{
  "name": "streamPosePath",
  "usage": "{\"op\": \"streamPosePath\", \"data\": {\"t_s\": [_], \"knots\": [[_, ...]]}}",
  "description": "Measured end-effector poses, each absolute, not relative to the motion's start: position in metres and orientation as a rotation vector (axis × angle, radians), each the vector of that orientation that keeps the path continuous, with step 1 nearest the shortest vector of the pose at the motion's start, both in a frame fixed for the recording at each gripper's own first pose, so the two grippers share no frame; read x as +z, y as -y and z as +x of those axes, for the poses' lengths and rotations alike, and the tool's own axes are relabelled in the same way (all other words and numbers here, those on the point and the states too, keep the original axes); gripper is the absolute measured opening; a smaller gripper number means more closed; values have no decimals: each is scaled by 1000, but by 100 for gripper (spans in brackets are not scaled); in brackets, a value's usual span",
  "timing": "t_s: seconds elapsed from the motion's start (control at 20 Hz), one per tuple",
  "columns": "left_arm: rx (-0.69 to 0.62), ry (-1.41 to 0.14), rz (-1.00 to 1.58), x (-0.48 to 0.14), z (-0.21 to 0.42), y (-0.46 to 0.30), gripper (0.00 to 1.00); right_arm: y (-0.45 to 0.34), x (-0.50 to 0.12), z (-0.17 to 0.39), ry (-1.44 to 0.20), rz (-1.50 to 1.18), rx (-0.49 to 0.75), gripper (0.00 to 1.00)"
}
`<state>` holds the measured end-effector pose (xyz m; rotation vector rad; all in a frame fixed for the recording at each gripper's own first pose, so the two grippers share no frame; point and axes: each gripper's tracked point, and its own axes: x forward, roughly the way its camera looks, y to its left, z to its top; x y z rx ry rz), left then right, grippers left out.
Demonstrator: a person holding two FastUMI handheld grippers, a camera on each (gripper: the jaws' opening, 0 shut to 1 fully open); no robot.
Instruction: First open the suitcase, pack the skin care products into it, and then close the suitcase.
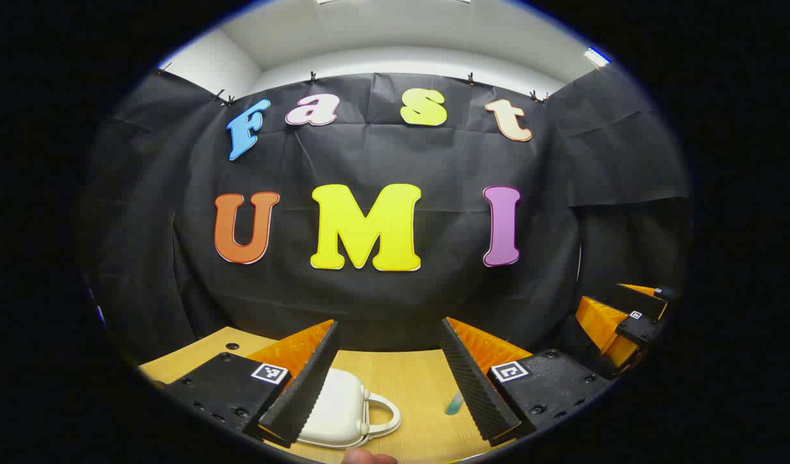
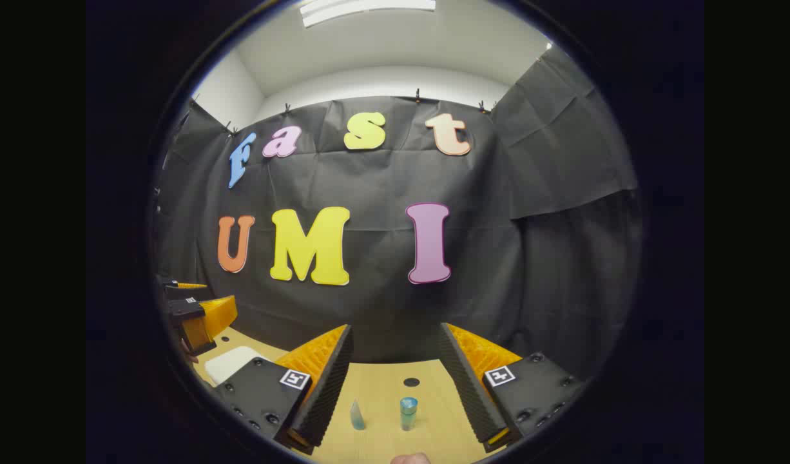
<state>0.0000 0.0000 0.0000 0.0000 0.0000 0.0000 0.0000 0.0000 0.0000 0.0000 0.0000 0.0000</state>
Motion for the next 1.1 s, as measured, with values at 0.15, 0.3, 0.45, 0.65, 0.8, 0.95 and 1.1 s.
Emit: {"op": "streamPosePath", "data": {"t_s": [0.15, 0.3, 0.45, 0.65, 0.8, 0.95, 1.1], "knots": [[-18, 8, 1, 0, 4, 6, 98, 2, 3, 9, 11, 14, -5, 77], [-43, 27, 3, 3, 10, 14, 98, 11, 0, 14, 14, -23, -23, 80], [-53, 2, -2, -8, 16, 19, 98, 26, -3, 11, -3, -40, -57, 80], [-69, -19, -14, -15, 22, 29, 98, 34, -1, 5, -4, -50, -77, 80], [-78, -26, 6, -22, 20, 31, 98, 27, -5, 4, -8, -58, -52, 80], [-58, -54, 11, -34, 14, 22, 98, 20, -13, 2, -11, -54, -20, 80], [-35, -84, 45, -45, 10, 15, 98, 20, -24, 4, -26, -59, 1, 80]]}}
